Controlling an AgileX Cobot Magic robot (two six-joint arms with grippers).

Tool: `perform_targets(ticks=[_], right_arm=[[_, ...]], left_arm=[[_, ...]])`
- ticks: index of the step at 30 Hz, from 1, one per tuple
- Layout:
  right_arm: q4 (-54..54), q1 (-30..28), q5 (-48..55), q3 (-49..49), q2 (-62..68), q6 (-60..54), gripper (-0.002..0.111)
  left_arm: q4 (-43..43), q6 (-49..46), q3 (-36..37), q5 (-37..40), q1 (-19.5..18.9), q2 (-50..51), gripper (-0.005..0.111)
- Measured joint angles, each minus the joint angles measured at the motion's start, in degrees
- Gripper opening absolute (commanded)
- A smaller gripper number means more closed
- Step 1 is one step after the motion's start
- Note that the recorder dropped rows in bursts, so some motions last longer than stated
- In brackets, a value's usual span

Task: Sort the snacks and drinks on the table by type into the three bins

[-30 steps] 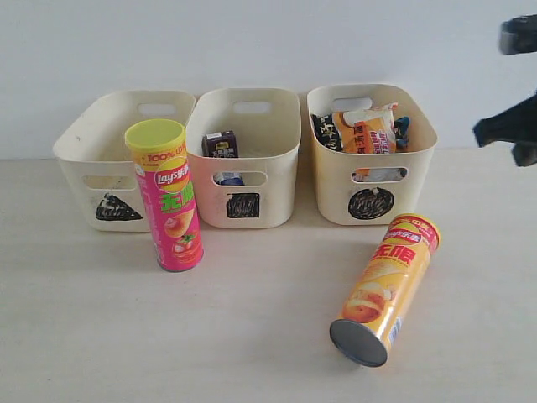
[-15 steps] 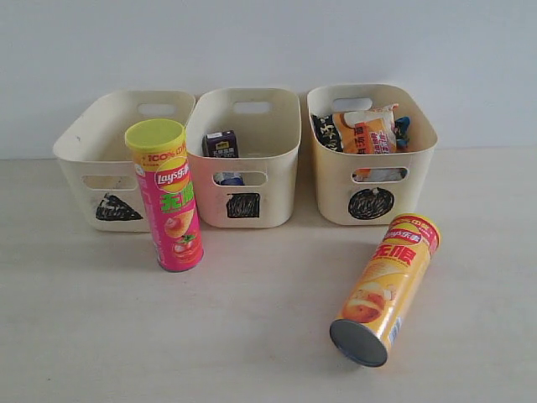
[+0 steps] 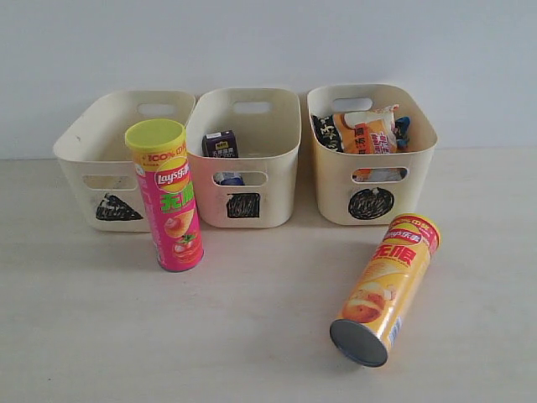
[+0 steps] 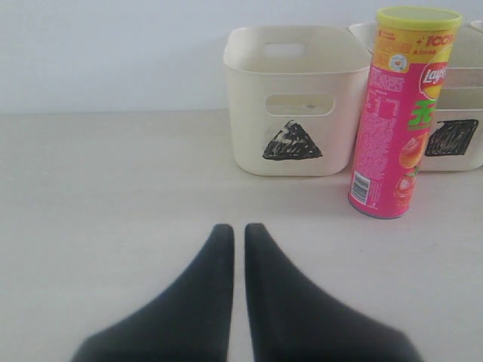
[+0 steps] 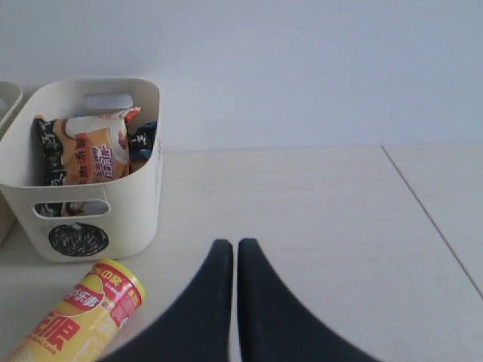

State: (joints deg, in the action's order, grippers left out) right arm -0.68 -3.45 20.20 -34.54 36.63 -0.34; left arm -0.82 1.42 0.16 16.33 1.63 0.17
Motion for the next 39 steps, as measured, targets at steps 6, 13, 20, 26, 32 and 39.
perform_targets(ticks=[6, 13, 20, 26, 32, 39], right_arm=[[0.1, 0.0, 1.28, 1.9, -5.04, -3.08, 0.0], [0.09, 0.0, 0.66, 9.58, -12.35, -3.65, 0.0], [0.09, 0.0, -0.65, 17.91, -20.43, -3.65, 0.0], [0.09, 0.0, -0.87, 22.57, -26.45, -4.11, 0.0], [0.68, 0.0, -2.67, 24.79, -27.96, -4.11, 0.0], [1.62, 0.0, -5.96, 29.76, -31.18, -3.96, 0.0]], left_arm=[[0.0, 0.0, 0.0, 0.0, 0.0, 0.0, 0.004], [0.0, 0.0, 0.0, 0.0, 0.0, 0.0, 0.004], [0.0, 0.0, 0.0, 0.0, 0.0, 0.0, 0.004], [0.0, 0.0, 0.0, 0.0, 0.0, 0.0, 0.004], [0.0, 0.0, 0.0, 0.0, 0.0, 0.0, 0.004], [0.0, 0.0, 0.0, 0.0, 0.0, 0.0, 0.004]])
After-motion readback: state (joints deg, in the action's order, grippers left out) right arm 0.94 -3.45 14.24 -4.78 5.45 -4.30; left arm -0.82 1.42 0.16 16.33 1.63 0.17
